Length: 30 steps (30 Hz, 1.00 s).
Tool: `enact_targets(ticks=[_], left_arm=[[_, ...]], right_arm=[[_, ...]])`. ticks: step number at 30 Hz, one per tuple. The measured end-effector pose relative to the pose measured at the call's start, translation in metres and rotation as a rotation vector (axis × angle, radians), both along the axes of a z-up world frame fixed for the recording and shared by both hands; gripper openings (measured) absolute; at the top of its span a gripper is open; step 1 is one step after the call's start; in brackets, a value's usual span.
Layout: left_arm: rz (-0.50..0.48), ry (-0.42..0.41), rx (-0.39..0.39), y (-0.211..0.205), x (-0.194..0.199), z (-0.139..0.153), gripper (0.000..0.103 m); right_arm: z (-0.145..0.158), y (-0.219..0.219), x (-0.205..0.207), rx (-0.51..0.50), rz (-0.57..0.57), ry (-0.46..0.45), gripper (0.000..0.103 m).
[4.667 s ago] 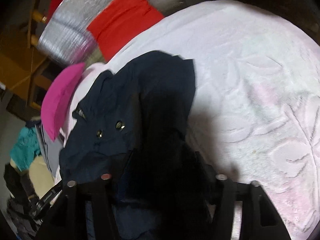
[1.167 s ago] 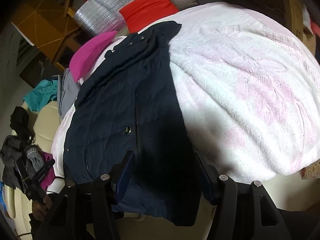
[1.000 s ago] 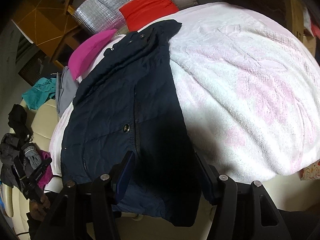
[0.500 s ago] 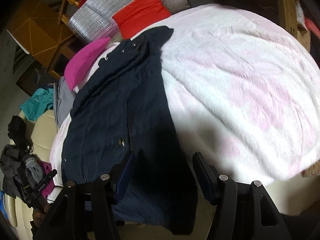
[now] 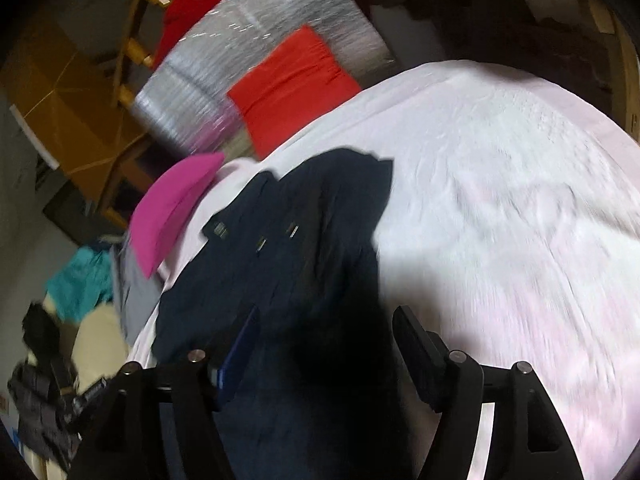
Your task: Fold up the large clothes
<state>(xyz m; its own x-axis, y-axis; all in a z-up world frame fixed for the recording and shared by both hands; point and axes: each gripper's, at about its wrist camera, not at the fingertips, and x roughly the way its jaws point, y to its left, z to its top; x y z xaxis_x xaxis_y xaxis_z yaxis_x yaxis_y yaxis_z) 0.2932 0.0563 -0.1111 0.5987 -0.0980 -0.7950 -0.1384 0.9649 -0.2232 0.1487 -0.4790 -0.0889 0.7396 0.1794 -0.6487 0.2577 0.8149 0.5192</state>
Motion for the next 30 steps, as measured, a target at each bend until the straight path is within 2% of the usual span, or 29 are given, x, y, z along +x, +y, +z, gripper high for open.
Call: enact_targets(ticks=[3, 6, 10, 14, 16, 18, 20, 21, 23, 25, 27, 30], left_arm=[[-0.002, 0.009, -0.016, -0.003, 0.023, -0.012, 0.074], [-0.010, 0.072, -0.003, -0.010, 0.046, -0.020, 0.074], [-0.022, 0.077, 0.020, -0.013, 0.064, -0.024, 0.074], [-0.021, 0.094, 0.022, -0.020, 0.074, -0.030, 0.074], [-0.018, 0.097, 0.070, -0.029, 0.076, -0.030, 0.074], [-0.027, 0.090, 0.106, -0.036, 0.076, -0.028, 0.074], [-0.035, 0.081, 0.140, -0.040, 0.074, -0.026, 0.074], [-0.035, 0.079, 0.146, -0.040, 0.074, -0.026, 0.074], [-0.031, 0.076, 0.143, -0.040, 0.072, -0.025, 0.074], [-0.034, 0.071, 0.152, -0.041, 0.071, -0.024, 0.074], [-0.034, 0.063, 0.166, -0.044, 0.069, -0.022, 0.074], [-0.043, 0.015, 0.165, -0.047, 0.062, -0.011, 0.074]], right_arm=[[-0.005, -0.015, 0.034, -0.001, -0.034, 0.006, 0.072], [-0.013, -0.027, 0.065, 0.017, -0.061, 0.016, 0.072], [-0.026, -0.038, 0.096, 0.050, -0.069, 0.045, 0.072], [-0.041, -0.033, 0.118, 0.069, -0.028, 0.119, 0.072], [-0.044, -0.023, 0.123, 0.060, -0.003, 0.163, 0.072], [-0.041, -0.012, 0.126, 0.062, 0.039, 0.154, 0.068], [-0.028, 0.002, 0.125, -0.030, 0.069, 0.131, 0.045], [-0.023, 0.006, 0.124, -0.062, 0.071, 0.119, 0.041], [-0.013, 0.006, 0.117, -0.060, 0.070, 0.074, 0.038], [-0.010, 0.001, 0.112, -0.045, 0.049, 0.042, 0.030], [-0.021, -0.003, 0.114, -0.052, 0.032, 0.083, 0.030], [-0.032, -0.011, 0.112, 0.022, 0.017, 0.117, 0.033]])
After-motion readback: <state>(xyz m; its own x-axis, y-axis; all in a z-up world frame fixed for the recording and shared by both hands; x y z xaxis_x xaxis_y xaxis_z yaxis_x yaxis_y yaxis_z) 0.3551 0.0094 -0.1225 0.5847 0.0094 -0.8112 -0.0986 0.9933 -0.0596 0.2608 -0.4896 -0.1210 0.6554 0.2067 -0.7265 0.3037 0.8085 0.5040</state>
